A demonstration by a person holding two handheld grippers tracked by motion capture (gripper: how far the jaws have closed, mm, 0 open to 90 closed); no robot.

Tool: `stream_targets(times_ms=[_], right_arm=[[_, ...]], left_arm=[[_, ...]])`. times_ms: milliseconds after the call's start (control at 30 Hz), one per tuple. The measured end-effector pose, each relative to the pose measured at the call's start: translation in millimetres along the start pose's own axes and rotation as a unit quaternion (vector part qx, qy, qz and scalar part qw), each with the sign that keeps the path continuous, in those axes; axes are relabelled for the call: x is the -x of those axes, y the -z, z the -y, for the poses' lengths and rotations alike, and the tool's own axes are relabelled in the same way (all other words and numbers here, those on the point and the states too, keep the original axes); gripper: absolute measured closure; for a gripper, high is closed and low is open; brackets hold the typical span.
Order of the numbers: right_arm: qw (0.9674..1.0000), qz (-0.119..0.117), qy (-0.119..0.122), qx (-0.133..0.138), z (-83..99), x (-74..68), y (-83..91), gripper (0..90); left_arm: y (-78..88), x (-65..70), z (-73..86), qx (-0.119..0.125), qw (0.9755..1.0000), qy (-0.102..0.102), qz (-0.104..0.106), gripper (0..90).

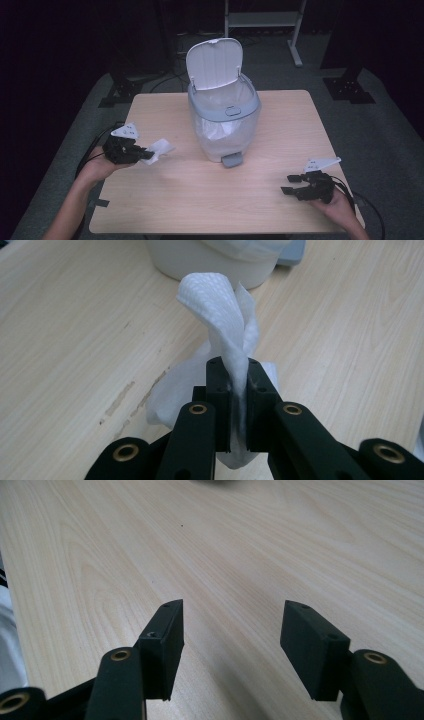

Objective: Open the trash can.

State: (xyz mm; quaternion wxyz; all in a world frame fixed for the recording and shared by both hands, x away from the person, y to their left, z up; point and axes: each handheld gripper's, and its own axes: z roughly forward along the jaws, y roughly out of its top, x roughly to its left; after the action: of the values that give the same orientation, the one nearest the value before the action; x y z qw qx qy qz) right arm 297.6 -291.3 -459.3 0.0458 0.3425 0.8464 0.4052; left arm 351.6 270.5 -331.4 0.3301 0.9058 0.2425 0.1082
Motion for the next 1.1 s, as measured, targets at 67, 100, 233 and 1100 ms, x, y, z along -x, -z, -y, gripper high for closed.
stream_targets(times_ms=[67,100,233,1100], right_arm=[[1.0,0.001,-0.001,0.0,0.2,0.2,0.3,41.6],[1.0,0.001,-0.001,0.001,0.5,0.7,0.6,41.6],[1.0,0.007,0.0,0.002,-0.8,1.3,0.8,41.4],[1.0,-0.001,0.0,0.0,-1.8,4.5,-5.2,41.2]], left_arm=[[1.7,-0.6,-2.3,0.0,1.0,-0.001,0.0,83.7],[3.3,-1.1,-4.5,0.002,1.0,0.0,0.002,83.7],[9.1,-3.3,-13.1,0.007,1.0,-0.002,0.003,83.7],[52.9,-8.1,-69.4,0.018,0.9995,-0.024,-0.001,83.2]])
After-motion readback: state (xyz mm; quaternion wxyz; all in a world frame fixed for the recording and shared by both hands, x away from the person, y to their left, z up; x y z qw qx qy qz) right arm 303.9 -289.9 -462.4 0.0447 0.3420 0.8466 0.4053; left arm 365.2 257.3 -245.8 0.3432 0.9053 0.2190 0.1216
